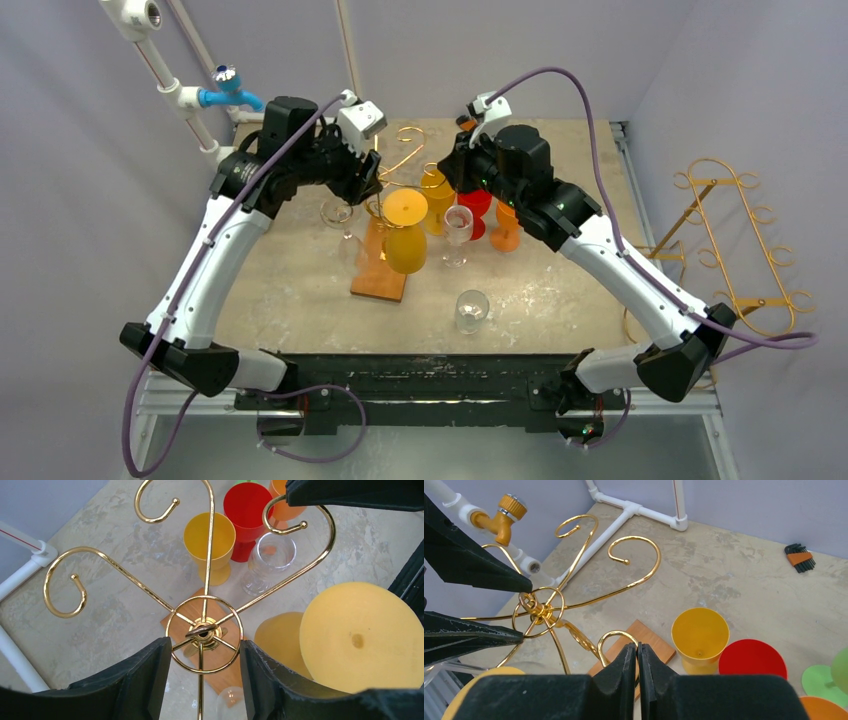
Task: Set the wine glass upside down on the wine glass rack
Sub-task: Adjust the wine rack at the center of the board.
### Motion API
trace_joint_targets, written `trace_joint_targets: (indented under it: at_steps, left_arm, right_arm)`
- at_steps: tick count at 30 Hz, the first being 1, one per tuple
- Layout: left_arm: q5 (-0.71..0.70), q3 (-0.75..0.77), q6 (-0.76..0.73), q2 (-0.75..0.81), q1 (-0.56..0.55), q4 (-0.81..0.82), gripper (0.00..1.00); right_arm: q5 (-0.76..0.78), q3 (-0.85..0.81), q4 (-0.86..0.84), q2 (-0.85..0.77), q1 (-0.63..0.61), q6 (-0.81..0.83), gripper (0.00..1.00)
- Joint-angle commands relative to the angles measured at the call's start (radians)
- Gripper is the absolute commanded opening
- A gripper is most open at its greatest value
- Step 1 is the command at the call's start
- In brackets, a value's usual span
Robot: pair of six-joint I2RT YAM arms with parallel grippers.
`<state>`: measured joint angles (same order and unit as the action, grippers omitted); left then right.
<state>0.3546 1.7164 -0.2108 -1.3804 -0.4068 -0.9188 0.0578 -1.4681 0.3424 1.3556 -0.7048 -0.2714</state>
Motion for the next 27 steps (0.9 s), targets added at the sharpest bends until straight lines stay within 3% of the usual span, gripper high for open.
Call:
trace_joint_targets:
  at_steps: [1,14,27]
  left_arm:
    - [-0.101,0.016,-0.022,0.007,0.0,0.014,0.54]
    - [-0.19,0.034,-0.099,-0.026,0.0,0.02,0.51]
    - [-0.195,-0.01,-0.125,0.007,0.0,0.034,0.48]
  right_arm:
    - [-0.055,0.025,0.049,0.008,-0.022,-0.023,0.13]
    - [-0.046,0.073,0.023,0.008,-0.111,-0.052,0.1]
    - [-0.01,0.114,0.012,-0.03,-0.162,-0.075,0.1]
